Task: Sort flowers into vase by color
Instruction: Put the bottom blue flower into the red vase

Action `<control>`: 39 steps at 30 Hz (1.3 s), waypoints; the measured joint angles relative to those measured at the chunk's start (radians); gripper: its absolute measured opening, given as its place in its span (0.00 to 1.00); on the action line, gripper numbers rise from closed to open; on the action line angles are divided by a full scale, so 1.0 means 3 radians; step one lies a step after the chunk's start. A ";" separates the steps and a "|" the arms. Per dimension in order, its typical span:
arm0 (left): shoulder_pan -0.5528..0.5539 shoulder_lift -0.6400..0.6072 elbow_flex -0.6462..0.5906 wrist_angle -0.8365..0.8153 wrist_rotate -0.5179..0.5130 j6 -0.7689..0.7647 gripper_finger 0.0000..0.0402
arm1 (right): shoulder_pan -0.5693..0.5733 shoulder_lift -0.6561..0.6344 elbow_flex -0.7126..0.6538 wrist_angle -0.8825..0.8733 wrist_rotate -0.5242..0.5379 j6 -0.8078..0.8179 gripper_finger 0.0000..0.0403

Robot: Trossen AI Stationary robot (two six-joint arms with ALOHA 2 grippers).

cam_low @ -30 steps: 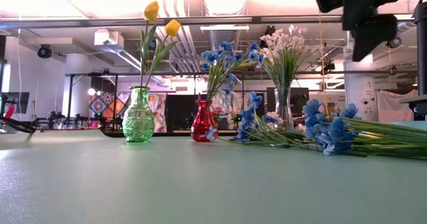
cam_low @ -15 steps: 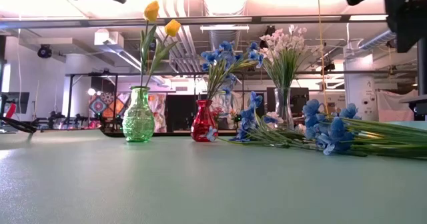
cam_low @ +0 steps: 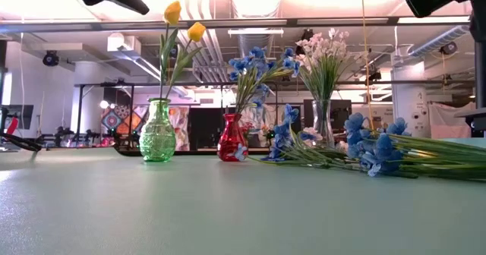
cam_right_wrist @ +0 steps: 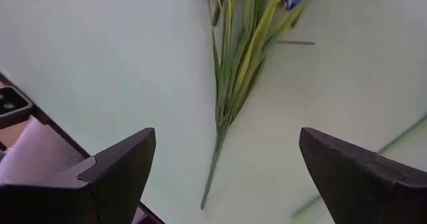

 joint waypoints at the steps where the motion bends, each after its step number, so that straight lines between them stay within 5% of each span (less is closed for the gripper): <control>1: 0.0000 0.0000 0.0000 0.0000 0.0000 -0.0009 0.53 | 0.0000 0.0027 0.0000 -0.0001 -0.0022 0.0000 0.90; 39: 0.0000 -0.0003 0.0000 0.0068 -0.0176 -0.0019 0.53 | -0.0033 0.0376 -0.0003 0.0037 0.0253 -0.0236 0.90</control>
